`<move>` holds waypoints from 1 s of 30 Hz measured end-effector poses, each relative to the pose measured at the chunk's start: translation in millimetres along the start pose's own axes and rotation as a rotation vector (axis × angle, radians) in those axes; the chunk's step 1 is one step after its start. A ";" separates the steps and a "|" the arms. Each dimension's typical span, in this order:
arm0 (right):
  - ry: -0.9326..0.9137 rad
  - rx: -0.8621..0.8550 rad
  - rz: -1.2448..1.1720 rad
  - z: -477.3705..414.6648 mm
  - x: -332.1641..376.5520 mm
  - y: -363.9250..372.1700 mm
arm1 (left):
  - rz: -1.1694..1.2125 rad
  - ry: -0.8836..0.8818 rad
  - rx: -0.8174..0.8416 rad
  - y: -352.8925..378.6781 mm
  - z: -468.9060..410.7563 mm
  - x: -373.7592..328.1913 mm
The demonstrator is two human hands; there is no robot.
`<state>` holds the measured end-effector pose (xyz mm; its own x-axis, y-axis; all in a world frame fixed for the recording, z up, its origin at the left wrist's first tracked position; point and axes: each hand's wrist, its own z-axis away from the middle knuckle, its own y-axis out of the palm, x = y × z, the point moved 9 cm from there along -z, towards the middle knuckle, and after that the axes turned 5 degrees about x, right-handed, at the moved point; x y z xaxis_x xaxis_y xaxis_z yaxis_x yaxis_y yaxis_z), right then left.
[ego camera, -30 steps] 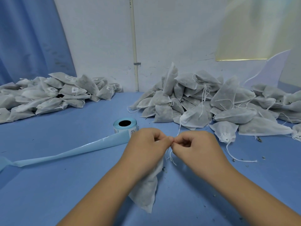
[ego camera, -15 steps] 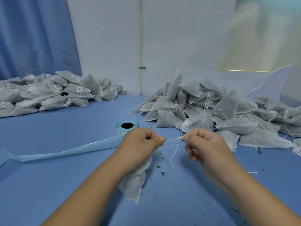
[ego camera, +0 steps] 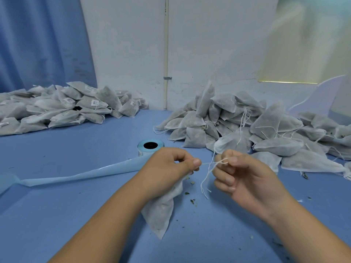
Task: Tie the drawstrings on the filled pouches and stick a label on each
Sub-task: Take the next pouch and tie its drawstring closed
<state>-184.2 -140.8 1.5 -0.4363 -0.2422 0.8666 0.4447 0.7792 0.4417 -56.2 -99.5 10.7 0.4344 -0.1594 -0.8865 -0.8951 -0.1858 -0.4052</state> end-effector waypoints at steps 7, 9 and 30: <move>0.116 0.073 -0.007 4.1 -6.7 3.4 | -0.043 -0.009 -0.009 -1.8 0.9 0.1; 0.101 0.000 -0.010 2.7 -3.3 -2.6 | -0.037 -0.022 0.008 -3.1 0.9 1.6; -0.304 -0.263 1.157 13.9 18.2 12.6 | -0.240 -0.246 -0.003 7.5 -2.2 30.0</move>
<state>-197.4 -127.3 19.6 0.1723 0.6878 0.7052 0.8204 0.2961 -0.4892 -49.7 -107.8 -18.4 0.5954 0.1278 -0.7932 -0.7695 -0.1929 -0.6087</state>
